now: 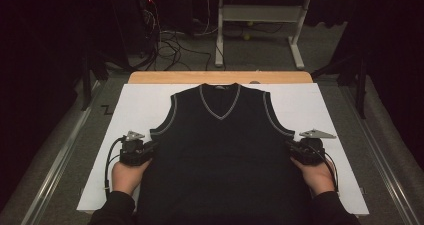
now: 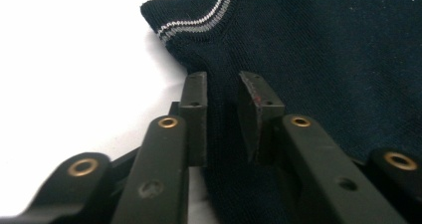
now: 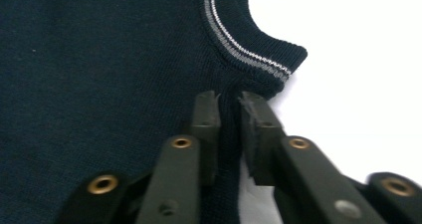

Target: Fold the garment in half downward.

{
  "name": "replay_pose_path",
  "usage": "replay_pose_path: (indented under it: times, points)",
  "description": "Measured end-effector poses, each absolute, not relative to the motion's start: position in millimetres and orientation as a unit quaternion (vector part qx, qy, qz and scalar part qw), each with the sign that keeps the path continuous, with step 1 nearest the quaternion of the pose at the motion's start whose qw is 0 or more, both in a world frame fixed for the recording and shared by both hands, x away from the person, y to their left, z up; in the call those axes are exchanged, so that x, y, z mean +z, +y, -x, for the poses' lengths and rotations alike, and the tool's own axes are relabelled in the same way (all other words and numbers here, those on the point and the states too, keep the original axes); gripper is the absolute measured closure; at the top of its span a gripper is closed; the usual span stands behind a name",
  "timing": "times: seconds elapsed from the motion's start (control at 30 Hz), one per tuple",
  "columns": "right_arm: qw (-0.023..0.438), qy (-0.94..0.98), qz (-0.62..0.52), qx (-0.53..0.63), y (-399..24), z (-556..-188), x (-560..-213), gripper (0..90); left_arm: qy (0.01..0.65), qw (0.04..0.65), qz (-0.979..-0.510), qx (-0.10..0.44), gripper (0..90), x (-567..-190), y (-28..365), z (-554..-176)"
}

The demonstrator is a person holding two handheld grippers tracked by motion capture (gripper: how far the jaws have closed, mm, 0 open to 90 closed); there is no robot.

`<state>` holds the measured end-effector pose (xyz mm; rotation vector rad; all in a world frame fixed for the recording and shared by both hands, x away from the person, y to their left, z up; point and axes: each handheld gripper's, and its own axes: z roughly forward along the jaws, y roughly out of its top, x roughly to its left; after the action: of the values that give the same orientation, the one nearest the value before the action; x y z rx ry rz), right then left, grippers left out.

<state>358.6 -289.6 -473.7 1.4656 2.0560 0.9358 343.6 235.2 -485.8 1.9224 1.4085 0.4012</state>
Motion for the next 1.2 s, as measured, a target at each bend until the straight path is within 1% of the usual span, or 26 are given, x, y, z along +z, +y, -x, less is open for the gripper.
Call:
replay_pose_path:
  times: [0.07, 0.1, 0.13, 0.17, 0.37, 0.47, 0.5, 0.67, 0.93, 1.2]
  points:
    - [0.220, 0.745, -0.530, 0.342, -290, -359, -474, 82.7, 0.546, 0.355, -0.743, 0.153, 72.5, -486, 235, -344]
    - [0.220, 0.745, -0.528, 0.343, -289, -358, -474, 83.9, 0.546, 0.355, -0.743, 0.153, 76.0, -486, 235, -344]
    - [0.220, 0.745, -0.528, 0.343, -289, -358, -474, 83.9, 0.546, 0.357, -0.743, 0.151, 76.0, -486, 236, -344]
    - [0.221, 0.745, -0.527, 0.344, -289, -358, -474, 84.4, 0.545, 0.358, -0.743, 0.149, 79.4, -486, 236, -344]
    - [0.233, 0.744, -0.518, 0.351, -290, -355, -472, 85.2, 0.543, 0.362, -0.743, 0.150, 81.8, -485, 237, -342]
    - [0.239, 0.739, -0.514, 0.363, -291, -352, -469, 85.5, 0.541, 0.374, -0.737, 0.154, 82.6, -484, 239, -340]
    - [0.242, 0.737, -0.513, 0.368, -291, -351, -467, 85.5, 0.542, 0.387, -0.729, 0.157, 82.6, -481, 242, -338]
    - [0.252, 0.732, -0.504, 0.383, -294, -346, -461, 85.5, 0.542, 0.404, -0.720, 0.156, 82.6, -476, 248, -333]
    - [0.253, 0.737, -0.496, 0.383, -297, -339, -460, 85.4, 0.539, 0.401, -0.726, 0.149, 82.6, -476, 252, -328]
    - [0.259, 0.755, -0.478, 0.368, -298, -325, -462, 85.3, 0.525, 0.388, -0.743, 0.147, 82.4, -474, 253, -311]
